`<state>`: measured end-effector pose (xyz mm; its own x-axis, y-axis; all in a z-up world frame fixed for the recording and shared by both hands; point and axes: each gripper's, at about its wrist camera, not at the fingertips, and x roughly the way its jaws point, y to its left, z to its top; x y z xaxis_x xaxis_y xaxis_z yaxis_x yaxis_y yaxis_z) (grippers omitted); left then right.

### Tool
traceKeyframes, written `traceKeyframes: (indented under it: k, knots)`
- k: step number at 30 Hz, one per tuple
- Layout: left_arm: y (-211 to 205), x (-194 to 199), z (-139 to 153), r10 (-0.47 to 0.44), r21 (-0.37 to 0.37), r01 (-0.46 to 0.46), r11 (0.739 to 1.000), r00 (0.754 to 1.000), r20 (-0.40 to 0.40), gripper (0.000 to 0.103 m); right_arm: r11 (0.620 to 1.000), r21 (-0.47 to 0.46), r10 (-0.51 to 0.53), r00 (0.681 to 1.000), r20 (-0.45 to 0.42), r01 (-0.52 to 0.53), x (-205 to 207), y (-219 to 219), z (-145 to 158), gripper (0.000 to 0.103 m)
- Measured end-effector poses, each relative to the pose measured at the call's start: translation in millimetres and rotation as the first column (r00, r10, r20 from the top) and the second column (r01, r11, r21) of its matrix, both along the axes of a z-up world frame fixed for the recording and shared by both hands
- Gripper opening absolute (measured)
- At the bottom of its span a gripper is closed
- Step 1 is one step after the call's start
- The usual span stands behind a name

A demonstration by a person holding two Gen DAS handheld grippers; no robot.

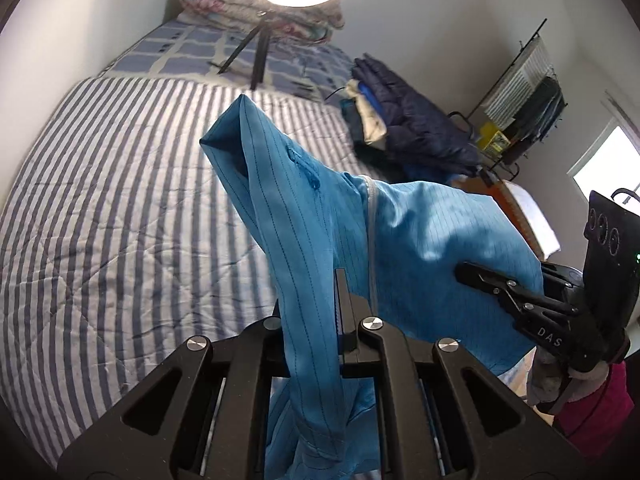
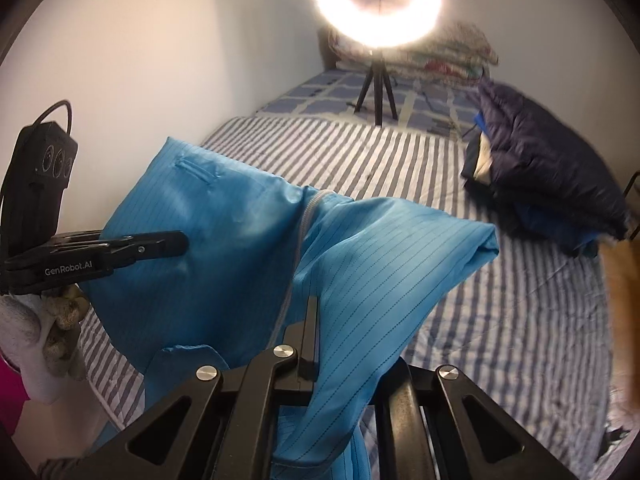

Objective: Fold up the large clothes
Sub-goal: 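Lift the folded coat with both tools and carry it toward the clothes stack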

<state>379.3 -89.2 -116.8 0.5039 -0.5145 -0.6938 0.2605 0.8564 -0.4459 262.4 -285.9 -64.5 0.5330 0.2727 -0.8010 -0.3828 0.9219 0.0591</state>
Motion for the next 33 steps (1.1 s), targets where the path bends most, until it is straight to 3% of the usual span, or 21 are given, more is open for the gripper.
traceKeyframes:
  k: [5,12,19,25,33]
  knots:
    - [-19.4,-1.3,28.2,-0.016,-0.028,0.016,0.999,0.999,0.028,0.006,0.999,-0.049,-0.011,0.998,0.058,0.014,-15.9,-8.9,31.2,0.003]
    - [-62.7,-0.5,66.6,-0.063,-0.010,0.064,0.998,0.993,0.096,0.006,0.990,-0.125,-0.040,0.990,0.138,0.058,-21.0,-26.6,72.3,0.003]
    - [-105.3,14.3,108.2,-0.101,-0.009,0.104,0.995,0.984,0.148,0.006,0.985,-0.133,-0.083,0.977,0.198,0.111,-10.0,-66.1,111.6,0.003]
    - [-144.7,52.1,141.3,-0.121,-0.030,0.128,0.991,0.977,0.177,0.006,0.982,-0.129,-0.103,0.964,0.244,0.137,21.7,-105.6,142.6,0.003]
    - [-216.7,148.9,174.4,-0.158,-0.044,0.172,0.984,0.960,0.230,0.006,0.966,-0.137,-0.166,0.934,0.316,0.218,117.9,-159.0,178.5,0.003]
